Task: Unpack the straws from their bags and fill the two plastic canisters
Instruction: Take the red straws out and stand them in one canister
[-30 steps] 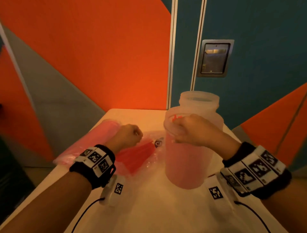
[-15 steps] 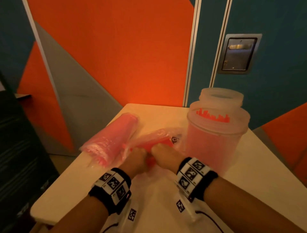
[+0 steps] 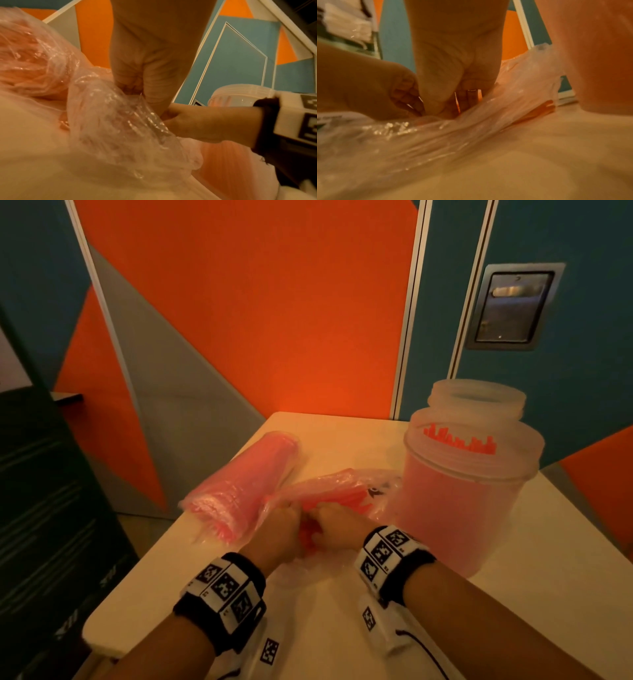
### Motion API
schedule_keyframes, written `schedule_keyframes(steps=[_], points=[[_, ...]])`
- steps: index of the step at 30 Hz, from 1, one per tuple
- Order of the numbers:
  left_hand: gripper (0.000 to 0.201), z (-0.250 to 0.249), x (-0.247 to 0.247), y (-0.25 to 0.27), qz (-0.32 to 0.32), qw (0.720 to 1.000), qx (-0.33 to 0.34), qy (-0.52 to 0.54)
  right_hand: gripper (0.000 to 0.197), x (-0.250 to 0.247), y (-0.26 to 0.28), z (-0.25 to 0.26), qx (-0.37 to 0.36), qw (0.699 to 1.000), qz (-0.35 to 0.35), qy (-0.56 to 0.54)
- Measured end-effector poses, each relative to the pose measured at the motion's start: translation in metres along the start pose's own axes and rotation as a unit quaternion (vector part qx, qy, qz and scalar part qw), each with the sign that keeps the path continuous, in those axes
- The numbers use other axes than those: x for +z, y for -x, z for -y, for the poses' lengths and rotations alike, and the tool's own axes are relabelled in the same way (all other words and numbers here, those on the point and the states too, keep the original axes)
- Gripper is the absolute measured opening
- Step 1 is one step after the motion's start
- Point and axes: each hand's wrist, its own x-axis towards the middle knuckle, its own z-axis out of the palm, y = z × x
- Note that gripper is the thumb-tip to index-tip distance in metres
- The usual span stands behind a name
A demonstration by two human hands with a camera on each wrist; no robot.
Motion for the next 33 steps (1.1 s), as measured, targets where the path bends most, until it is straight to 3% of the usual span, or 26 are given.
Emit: schedule_keyframes(steps=[5, 7, 11, 17, 23, 25, 29, 33], points=[[0.065, 0.005, 0.003, 0.003, -0.022, 1.000, 0.018, 0.004, 0.061, 0.009, 0.007, 0.007, 0.032, 0.996, 0.013, 0.078], [0.071, 0.008, 0.005, 0.002, -0.021, 0.999, 0.028, 0.019, 0.056, 0.010, 0.007, 0.007, 0.036, 0.995, 0.023, 0.095], [0.083, 0.011, 0.008, 0.003, 0.049, 0.998, 0.018, 0.022, 0.040, 0.010, 0.008, 0.012, 0.048, 0.986, 0.026, 0.156], [0.091, 0.011, 0.005, 0.006, 0.078, 0.997, 0.009, 0.007, 0.028, 0.008, 0.012, 0.010, 0.028, 0.965, -0.028, 0.259], [0.088, 0.010, 0.004, 0.010, 0.077, 0.997, 0.022, 0.021, 0.028, 0.006, 0.019, 0.003, 0.032, 0.978, 0.010, 0.204], [0.084, 0.013, 0.001, 0.012, 0.053, 0.995, 0.039, 0.070, 0.027, 0.003, 0.022, 0.000, 0.032, 0.987, 0.014, 0.154], [0.042, 0.012, -0.013, 0.017, 0.051, 0.957, 0.022, 0.284, 0.025, -0.003, 0.029, -0.007, 0.021, 0.998, 0.000, 0.059], [0.039, 0.013, -0.015, 0.016, 0.030, 0.952, -0.005, 0.305, 0.033, -0.004, 0.033, -0.011, 0.021, 0.999, -0.035, -0.015]])
